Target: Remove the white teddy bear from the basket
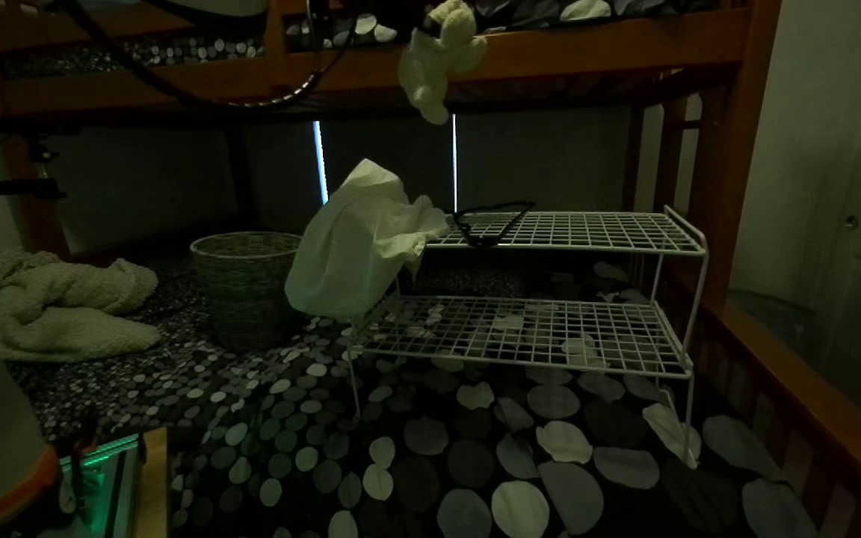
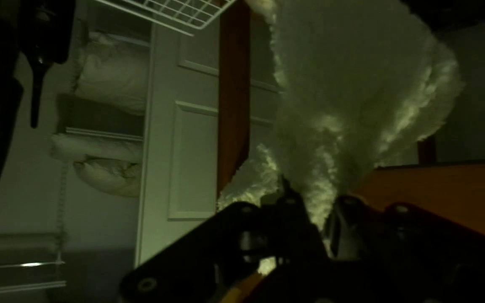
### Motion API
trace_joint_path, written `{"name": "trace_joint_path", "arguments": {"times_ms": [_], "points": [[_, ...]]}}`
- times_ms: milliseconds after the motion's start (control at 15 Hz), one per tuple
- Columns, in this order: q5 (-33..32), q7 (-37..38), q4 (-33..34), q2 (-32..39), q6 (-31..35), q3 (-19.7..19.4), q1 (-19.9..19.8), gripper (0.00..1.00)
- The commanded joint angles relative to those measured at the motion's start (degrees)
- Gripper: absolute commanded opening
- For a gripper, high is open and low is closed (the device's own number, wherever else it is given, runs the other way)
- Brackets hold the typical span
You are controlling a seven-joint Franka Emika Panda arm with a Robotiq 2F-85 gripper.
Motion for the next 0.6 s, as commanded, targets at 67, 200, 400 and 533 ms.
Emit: {"name": "trace_joint_path", "arguments": {"times_ms": [67, 200, 400, 533], "points": [[13.19, -5.95, 1.9, 9.84, 12.15, -4.16, -6.57, 0.03], [16.9, -6.98, 4.53, 15.27, 13.34, -7.25, -5.07, 0.03], [27.86, -12.0, 6.79, 20.87, 13.22, -9.15, -4.76, 0.03], [32.4, -14.35, 7.07, 21.84, 11.51, -10.07, -6.4, 0.03]]}}
